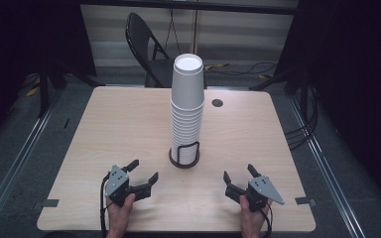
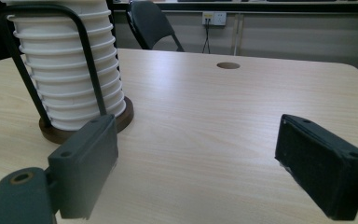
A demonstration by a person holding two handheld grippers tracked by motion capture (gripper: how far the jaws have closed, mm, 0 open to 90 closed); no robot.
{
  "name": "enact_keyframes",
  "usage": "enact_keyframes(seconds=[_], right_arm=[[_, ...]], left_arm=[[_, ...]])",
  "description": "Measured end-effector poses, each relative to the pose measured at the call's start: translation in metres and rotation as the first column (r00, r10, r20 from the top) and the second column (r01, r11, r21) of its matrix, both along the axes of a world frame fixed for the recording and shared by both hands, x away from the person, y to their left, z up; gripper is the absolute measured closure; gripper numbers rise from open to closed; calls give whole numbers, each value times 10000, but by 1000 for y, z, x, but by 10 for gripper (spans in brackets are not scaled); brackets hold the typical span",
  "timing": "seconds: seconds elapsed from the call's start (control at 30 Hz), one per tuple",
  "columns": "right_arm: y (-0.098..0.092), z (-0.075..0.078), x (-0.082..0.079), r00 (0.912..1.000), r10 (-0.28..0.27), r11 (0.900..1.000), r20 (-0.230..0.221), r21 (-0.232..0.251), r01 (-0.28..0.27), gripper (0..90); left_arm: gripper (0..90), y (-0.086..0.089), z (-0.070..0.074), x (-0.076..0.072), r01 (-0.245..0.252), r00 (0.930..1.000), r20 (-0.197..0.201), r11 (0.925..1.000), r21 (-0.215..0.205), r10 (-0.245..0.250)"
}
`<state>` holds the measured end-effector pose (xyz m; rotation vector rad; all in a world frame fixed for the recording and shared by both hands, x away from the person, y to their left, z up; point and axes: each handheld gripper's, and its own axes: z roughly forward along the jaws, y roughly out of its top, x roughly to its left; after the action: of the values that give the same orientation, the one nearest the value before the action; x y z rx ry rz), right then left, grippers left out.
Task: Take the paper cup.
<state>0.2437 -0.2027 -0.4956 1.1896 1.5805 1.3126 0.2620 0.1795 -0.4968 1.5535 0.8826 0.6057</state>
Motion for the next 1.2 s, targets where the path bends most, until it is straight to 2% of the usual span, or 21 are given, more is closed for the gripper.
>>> enact_keyframes(seconds=[0.17,0.2,0.33,0.43,0.5,0.67,0.73,0.87,0.93,1.0,1.2], right_arm=[[-1,0,0,10000,-21,9999,16,132,21,128],[-1,0,1,10000,37,9999,-79,146,-36,128],[0,0,2,9999,16,10000,-132,64,-15,128],[0,0,2,9999,-1,10000,-132,74,2,128],[-1,0,1,9999,66,9999,-126,103,-65,129],[0,0,1,9999,47,10000,-115,33,-47,130],[-1,0,1,9999,73,9999,-122,70,-72,128],[-1,0,1,9997,214,9997,-133,125,-212,128],[-1,0,1,9996,224,9996,-145,148,-221,128],[-1,0,2,9995,256,9996,-191,161,-253,128],[-1,0,2,9994,269,9996,-214,137,-266,129]], left_arm=[[158,0,0,1,-29,9999,-105,10000,-86,28],[155,1,0,1,-219,9995,-223,9997,-99,217],[155,1,1,2,-110,9991,-411,9999,1,110],[155,1,3,3,-54,9992,-393,10000,-13,53],[156,1,6,3,70,9995,-297,9999,-90,-73],[163,0,14,2,194,9997,-156,9997,140,-192],[166,0,19,2,373,9993,-107,9993,80,-372],[166,2,26,2,351,9994,-17,9994,-41,-351],[166,3,32,2,287,9996,45,9996,37,-287],[168,4,40,3,81,9996,259,9999,-101,-78],[177,0,55,10,271,9989,389,9996,-5,-271]])
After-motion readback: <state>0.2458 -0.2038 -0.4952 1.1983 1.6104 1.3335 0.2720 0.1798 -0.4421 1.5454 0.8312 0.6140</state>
